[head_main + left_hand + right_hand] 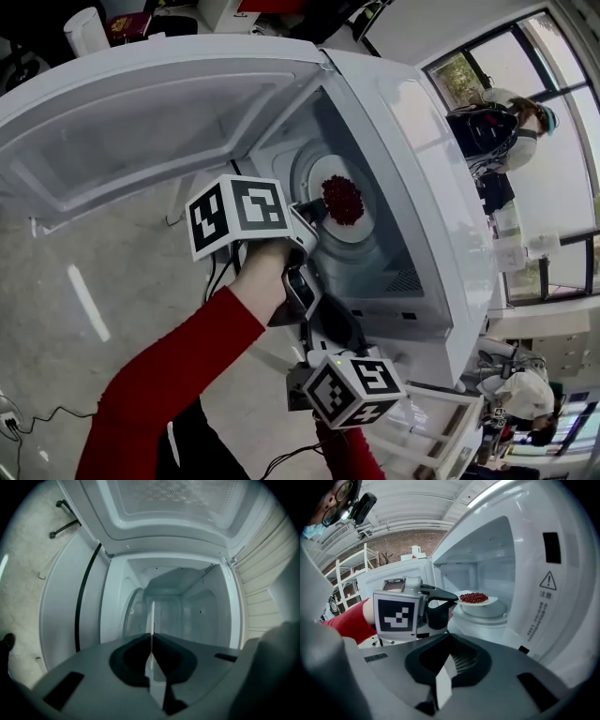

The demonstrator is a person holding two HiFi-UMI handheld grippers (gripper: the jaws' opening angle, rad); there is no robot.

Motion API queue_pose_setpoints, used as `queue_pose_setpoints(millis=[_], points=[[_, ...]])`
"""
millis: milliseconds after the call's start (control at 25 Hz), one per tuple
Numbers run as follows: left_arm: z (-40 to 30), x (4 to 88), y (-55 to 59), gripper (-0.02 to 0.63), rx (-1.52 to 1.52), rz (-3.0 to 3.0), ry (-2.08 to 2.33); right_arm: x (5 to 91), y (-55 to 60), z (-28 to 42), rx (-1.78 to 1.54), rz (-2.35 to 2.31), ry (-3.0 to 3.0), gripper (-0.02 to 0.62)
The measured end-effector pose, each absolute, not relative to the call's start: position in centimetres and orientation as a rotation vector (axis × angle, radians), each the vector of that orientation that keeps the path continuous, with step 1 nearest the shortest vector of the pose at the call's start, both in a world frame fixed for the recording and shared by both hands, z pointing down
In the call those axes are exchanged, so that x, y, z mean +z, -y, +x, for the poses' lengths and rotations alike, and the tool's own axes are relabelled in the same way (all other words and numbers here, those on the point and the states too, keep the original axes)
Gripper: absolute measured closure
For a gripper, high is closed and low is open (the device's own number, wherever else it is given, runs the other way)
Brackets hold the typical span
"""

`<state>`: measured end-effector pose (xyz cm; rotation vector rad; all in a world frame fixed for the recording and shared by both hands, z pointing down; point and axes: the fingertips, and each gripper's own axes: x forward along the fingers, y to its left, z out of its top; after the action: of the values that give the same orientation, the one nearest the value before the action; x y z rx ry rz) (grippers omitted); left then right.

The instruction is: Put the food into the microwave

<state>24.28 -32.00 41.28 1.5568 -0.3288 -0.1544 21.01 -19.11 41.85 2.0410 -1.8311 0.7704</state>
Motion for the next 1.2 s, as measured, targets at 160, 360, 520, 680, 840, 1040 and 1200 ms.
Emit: queue_pose_setpoints(millis=[160,360,520,680,840,1040,1200], points=[[24.1,41.4,35.7,0.583,-0.114,1.562,0.344,41.3,22.7,19.7,0.774,2.038,1.821,0.581],[26.4,41.8,33.0,0.584,-0.084,1.604,0.358,42.1,19.7,20.9,0.765,2.016,1.831,0.581],[27.5,41.2,32.8,0.584,-0.051,1.644,0.367,41.8,19.4,20.9,0.765,1.999,1.83,0.581],[28.3,41.1,33.1,0.584,-0.03,1.667,0.379,41.7,19.6,21.2,0.76,1.99,1.828,0.581],[28.7,41.4,33.3,0.584,0.0,1.673,0.389,41.6,19.8,21.4,0.762,1.994,1.825,0.581],[29.3,41.6,33.5,0.584,0.048,1.666,0.399,41.5,20.0,21.3,0.764,1.992,1.825,0.581],[29.5,42.1,33.6,0.584,0.093,1.663,0.412,41.7,20.0,21.0,0.762,1.989,1.82,0.581]])
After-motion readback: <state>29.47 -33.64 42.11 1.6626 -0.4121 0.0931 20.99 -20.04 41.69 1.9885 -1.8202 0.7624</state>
